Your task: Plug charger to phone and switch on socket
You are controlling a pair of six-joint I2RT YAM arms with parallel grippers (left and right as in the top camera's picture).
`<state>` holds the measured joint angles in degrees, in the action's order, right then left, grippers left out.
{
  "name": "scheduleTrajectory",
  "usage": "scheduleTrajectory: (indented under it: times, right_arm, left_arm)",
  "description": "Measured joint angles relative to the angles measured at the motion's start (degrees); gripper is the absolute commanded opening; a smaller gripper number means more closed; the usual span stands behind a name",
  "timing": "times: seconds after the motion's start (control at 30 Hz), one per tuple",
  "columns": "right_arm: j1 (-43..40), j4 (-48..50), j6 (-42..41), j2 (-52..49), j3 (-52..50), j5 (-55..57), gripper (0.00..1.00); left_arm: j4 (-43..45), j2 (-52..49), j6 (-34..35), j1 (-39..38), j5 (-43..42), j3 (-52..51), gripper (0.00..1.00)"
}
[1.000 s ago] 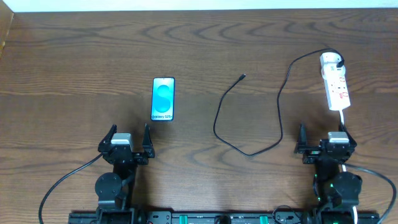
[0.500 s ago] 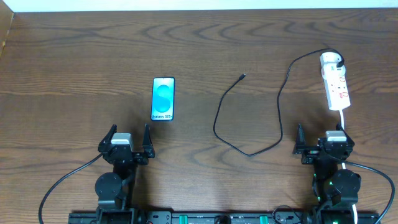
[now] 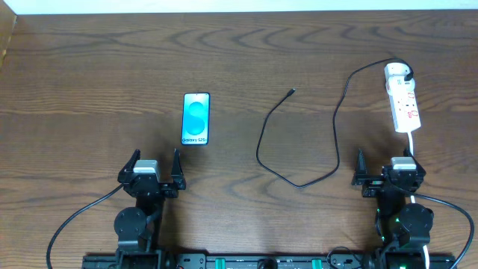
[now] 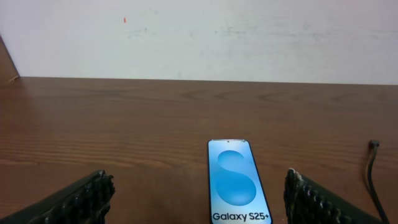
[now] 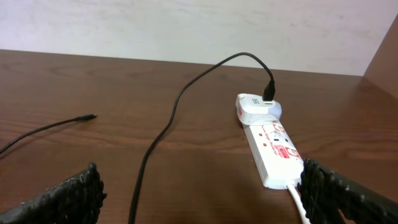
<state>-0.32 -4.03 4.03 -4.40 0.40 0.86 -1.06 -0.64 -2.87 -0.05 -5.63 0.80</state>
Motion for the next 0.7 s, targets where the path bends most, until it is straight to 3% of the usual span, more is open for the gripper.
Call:
scheduleTrajectory:
  times: [0.7]
  right_arm:
    - [0.0, 0.02, 0.02, 0.0, 0.0, 0.0, 0.99]
  left_arm:
    - [0.02, 0.0, 0.0, 0.0, 0.0, 0.0, 0.9]
